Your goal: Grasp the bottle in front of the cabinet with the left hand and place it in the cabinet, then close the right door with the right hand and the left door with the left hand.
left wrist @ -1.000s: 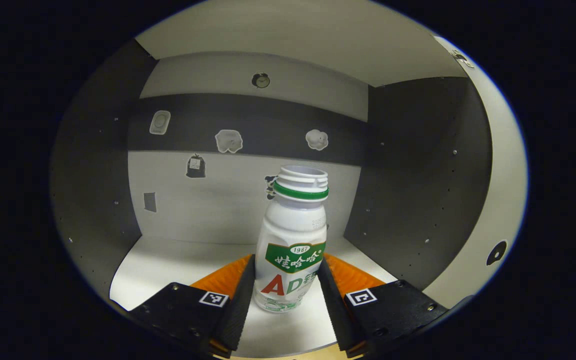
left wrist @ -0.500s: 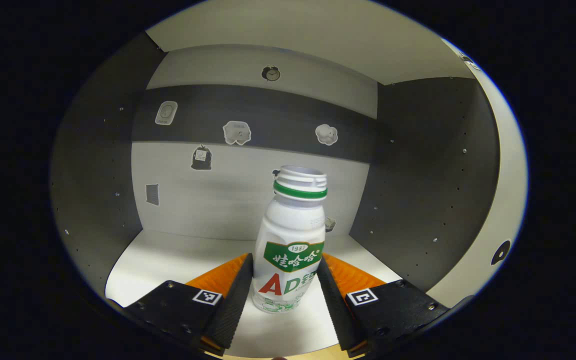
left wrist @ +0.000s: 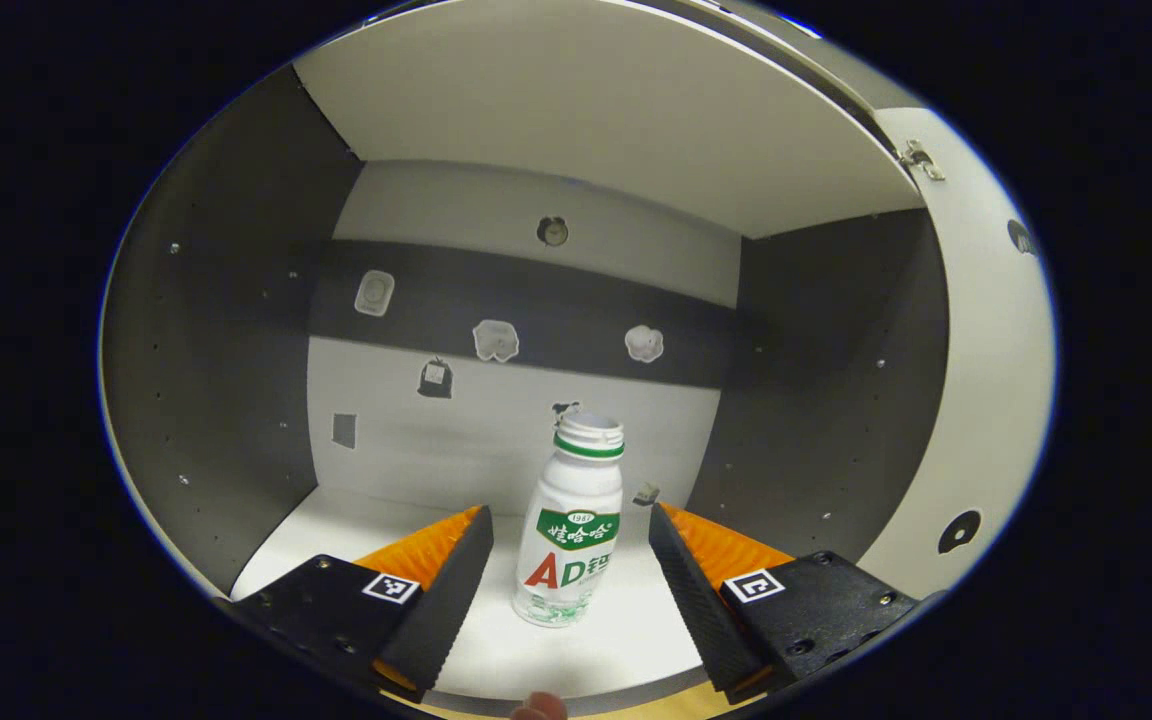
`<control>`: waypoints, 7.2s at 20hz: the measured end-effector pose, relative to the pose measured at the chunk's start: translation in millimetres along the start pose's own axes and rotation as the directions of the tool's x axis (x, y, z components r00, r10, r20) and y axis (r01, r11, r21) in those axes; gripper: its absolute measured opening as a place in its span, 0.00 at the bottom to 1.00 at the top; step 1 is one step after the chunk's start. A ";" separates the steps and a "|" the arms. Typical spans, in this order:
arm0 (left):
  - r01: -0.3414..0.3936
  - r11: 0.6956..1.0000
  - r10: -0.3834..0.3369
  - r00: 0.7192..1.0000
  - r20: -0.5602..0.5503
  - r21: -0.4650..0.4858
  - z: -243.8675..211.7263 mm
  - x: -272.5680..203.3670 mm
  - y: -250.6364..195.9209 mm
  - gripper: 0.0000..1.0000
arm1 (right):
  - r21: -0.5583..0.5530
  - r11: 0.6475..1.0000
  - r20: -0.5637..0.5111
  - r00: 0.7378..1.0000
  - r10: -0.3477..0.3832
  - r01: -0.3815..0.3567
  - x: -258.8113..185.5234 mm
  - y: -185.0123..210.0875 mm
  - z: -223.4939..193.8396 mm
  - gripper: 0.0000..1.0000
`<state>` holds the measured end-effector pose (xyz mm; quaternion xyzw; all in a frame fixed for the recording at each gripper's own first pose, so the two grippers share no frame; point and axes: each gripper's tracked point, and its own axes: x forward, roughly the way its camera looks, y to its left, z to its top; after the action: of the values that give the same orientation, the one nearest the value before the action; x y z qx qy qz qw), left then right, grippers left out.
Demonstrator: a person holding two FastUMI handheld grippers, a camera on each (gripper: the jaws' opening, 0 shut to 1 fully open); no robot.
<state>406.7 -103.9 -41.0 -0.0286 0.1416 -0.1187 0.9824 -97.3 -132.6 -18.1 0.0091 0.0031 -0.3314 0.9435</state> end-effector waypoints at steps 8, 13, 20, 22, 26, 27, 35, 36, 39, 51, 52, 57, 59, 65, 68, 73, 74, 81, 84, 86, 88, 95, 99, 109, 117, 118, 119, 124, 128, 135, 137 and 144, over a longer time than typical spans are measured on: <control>-0.031 0.999 0.023 0.976 0.215 0.035 74.6 -140.2 -16.1 0.95 | -0.026 0.969 -0.015 0.969 0.245 -0.246 29.3 26.4 6.0 0.98; -0.106 0.993 0.088 0.962 0.257 0.057 85.7 -223.9 -15.1 0.95 | -0.019 0.915 -0.020 0.915 0.402 -0.403 30.2 51.9 8.0 0.98; -0.290 0.955 0.267 0.932 0.247 0.063 8.7 -339.6 8.3 0.95 | -0.014 0.853 -0.037 0.853 0.521 -0.522 32.2 76.8 1.6 0.98; -0.288 0.957 0.273 0.933 0.236 0.031 -16.5 -356.1 6.4 0.95 | -0.008 0.844 -0.032 0.843 0.536 -0.537 33.3 79.8 1.5 0.98; -0.299 0.954 0.295 0.937 0.189 -0.009 -77.3 -381.1 4.7 0.96 | -0.010 0.851 -0.021 0.851 0.525 -0.525 40.8 81.6 4.2 0.98; -0.304 0.953 0.301 0.938 0.171 -0.007 -91.2 -385.3 3.8 0.96 | -0.018 0.853 -0.016 0.853 0.522 -0.522 42.3 81.7 7.5 0.98; -0.257 0.966 0.247 0.953 0.175 0.034 -113.5 -397.7 -6.9 0.96 | -0.099 0.908 0.164 0.893 0.419 -0.408 105.6 55.0 126.9 0.98; -0.245 0.969 0.239 0.956 0.169 0.013 -114.0 -397.0 -7.7 0.96 | -0.099 0.915 0.175 0.898 0.403 -0.392 119.8 54.7 143.4 0.98; -0.247 0.969 0.246 0.955 0.164 -0.013 -113.6 -401.1 -0.4 0.96 | -0.085 0.918 0.166 0.903 0.397 -0.388 154.6 60.5 170.3 0.98; -0.342 0.940 0.337 0.926 0.172 0.000 -112.7 -422.0 38.0 0.96 | -0.084 0.895 0.110 0.888 0.446 -0.439 205.2 102.8 177.7 0.98; -0.344 0.939 0.340 0.925 0.172 -0.004 -113.2 -421.7 41.3 0.96 | -0.086 0.896 0.124 0.888 0.443 -0.436 204.6 103.4 180.1 0.97; -0.344 0.938 0.344 0.923 0.173 -0.031 -114.9 -423.1 54.3 0.96 | -0.065 0.891 0.103 0.885 0.453 -0.449 192.0 117.9 173.4 0.95; -0.337 0.941 0.337 0.925 0.175 -0.032 -113.4 -423.7 57.1 0.96 | -0.069 0.889 0.105 0.883 0.458 -0.453 183.6 126.7 172.0 0.95; -0.332 0.943 0.331 0.928 0.172 -0.028 -106.3 -417.0 74.4 0.96 | -0.123 0.874 0.106 0.869 0.483 -0.470 158.3 168.2 169.7 0.95; -0.329 0.944 0.330 0.928 0.175 -0.035 -102.4 -413.4 82.6 0.96 | -0.109 0.871 0.102 0.866 0.489 -0.479 151.8 182.0 166.9 0.95; -0.324 0.944 0.329 0.930 0.167 -0.055 -100.7 -413.9 93.1 0.96 | -0.065 0.856 0.094 0.851 0.517 -0.513 145.8 210.9 161.2 0.95; -0.328 0.943 0.332 0.928 0.169 -0.054 -99.2 -413.9 96.4 0.96 | -0.067 0.851 0.093 0.846 0.525 -0.521 143.7 218.7 160.3 0.95; -0.358 0.931 0.364 0.917 0.163 -0.067 -100.3 -422.2 114.3 0.96 | -0.047 0.799 0.073 0.796 0.601 -0.600 135.7 276.6 147.1 0.96; -0.386 0.919 0.395 0.905 0.159 -0.082 -103.0 -431.0 126.3 0.96 | -0.046 0.783 0.068 0.780 0.623 -0.621 131.4 292.9 145.1 0.96; -0.408 0.908 0.418 0.896 0.153 -0.094 -106.9 -436.8 134.2 0.96 | -0.048 0.765 0.046 0.763 0.645 -0.643 126.3 302.9 138.5 0.96; -0.425 0.900 0.436 0.888 0.150 -0.097 -105.7 -438.4 139.2 0.96 | -0.044 0.742 0.025 0.742 0.670 -0.669 120.0 317.1 131.6 0.96; -0.463 0.882 0.472 0.865 0.167 -0.091 -99.2 -446.2 160.4 0.96 | -0.051 0.732 0.014 0.733 0.681 -0.679 122.5 340.6 125.4 0.95; -0.482 0.871 0.491 0.855 0.170 -0.094 -94.6 -446.5 173.5 0.96 | -0.070 0.745 0.005 0.747 0.665 -0.663 127.6 352.8 123.1 0.95; -0.527 0.840 0.542 0.819 0.187 -0.126 -83.4 -452.0 202.8 0.96 | -0.060 0.763 0.016 0.764 0.645 -0.643 135.4 364.2 117.9 0.95; -0.585 0.801 0.594 0.749 0.292 -0.128 -3.9 -440.7 259.2 0.95 | -0.064 0.768 0.016 0.769 0.639 -0.637 104.1 315.5 120.4 0.95; -0.599 0.792 0.602 0.738 0.306 -0.113 8.2 -435.6 269.1 0.95 | -0.061 0.766 0.013 0.767 0.641 -0.640 98.0 307.8 118.0 0.95; -0.597 0.794 0.599 0.741 0.304 -0.110 15.9 -425.8 275.7 0.95 | -0.058 0.765 0.011 0.766 0.642 -0.641 93.2 300.8 115.1 0.95; -0.553 0.825 0.560 0.769 0.308 -0.120 43.7 -381.1 288.9 0.95 | -0.010 0.770 -0.010 0.770 0.638 -0.638 76.9 269.4 100.5 0.95; -0.570 0.820 0.551 0.757 0.350 -0.059 58.6 -371.1 286.5 0.95 | -0.003 0.800 -0.011 0.800 0.600 -0.600 80.9 242.2 97.2 0.95; -0.518 0.851 0.517 0.791 0.327 -0.090 51.5 -363.4 262.4 0.93 | 0.030 0.814 0.001 0.815 0.580 -0.580 82.6 213.0 101.2 0.95; -0.507 0.857 0.507 0.798 0.325 -0.091 49.3 -360.8 250.2 0.89 | 0.027 0.818 0.006 0.818 0.575 -0.575 82.6 205.5 102.8 0.95; -0.470 0.882 0.449 0.829 0.333 -0.018 48.0 -343.6 203.6 0.89 | -0.002 0.837 0.005 0.837 0.547 -0.547 84.1 180.5 105.1 0.95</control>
<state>146.1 177.7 80.0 0.0188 -0.0245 0.1229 0.9919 81.2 -46.4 88.7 0.0087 -0.0022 -0.0484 0.9988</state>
